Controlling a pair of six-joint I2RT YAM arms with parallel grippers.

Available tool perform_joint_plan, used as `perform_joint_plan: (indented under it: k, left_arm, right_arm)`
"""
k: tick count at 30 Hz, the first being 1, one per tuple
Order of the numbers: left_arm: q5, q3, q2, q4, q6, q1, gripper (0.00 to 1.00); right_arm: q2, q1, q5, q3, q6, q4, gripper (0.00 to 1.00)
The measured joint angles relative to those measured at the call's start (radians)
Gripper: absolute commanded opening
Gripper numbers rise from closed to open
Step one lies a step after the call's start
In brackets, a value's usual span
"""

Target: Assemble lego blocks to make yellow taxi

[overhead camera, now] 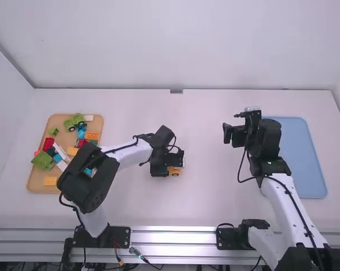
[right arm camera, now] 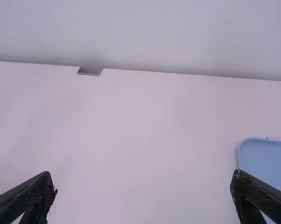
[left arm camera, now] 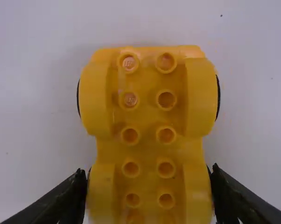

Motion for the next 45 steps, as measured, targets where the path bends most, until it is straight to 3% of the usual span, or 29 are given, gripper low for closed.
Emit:
perform_joint_plan:
  k: [1, 2, 3, 12, 19, 22, 29, 40, 45]
  left_arm:
    - [0.0, 0.0, 0.0, 0.0, 0.0, 0.0, 0.72]
    - [0.0, 0.0, 0.0, 0.001, 0.0, 0.0, 0.89]
    - [0.0, 0.0, 0.0, 0.002, 0.001, 0.0, 0.99]
    - [0.001, 0.009, 0.0, -0.008, -0.002, 0.0, 0.99]
    - [0.003, 0.134, -0.045, -0.132, -0.013, 0.033, 0.99]
    - [-0.008, 0.187, -0.108, -0.135, -0.093, 0.108, 0.99]
    - [-0.047, 0.25, -0.222, -0.135, -0.486, 0.447, 0.99]
    - [-0.062, 0.235, -0.227, -0.244, -1.186, 1.014, 0.99]
    - [-0.061, 0.18, -0.227, -0.247, -1.393, 1.145, 0.99]
  right_arm:
    - [0.0, 0.0, 0.0, 0.0, 0.001, 0.0, 0.99]
    - [0.0, 0.0, 0.0, 0.0, 0.0, 0.0, 0.99]
    - [0.0, 0.0, 0.0, 0.0, -0.003, 0.0, 0.99]
    - [0.0, 0.0, 0.0, 0.0, -0.002, 0.0, 0.99]
    - [0.0, 0.0, 0.0, 0.0, -0.001, 0.003, 0.99]
    - [0.0, 0.0, 0.0, 0.0, 0.0, 0.003, 0.99]
    - [0.0, 0.0, 0.0, 0.0, -0.002, 0.003, 0.99]
    - [0.0, 0.0, 0.0, 0.0, -0.001, 0.004, 0.99]
    - [0.0, 0.0, 0.0, 0.0, -0.001, 0.004, 0.99]
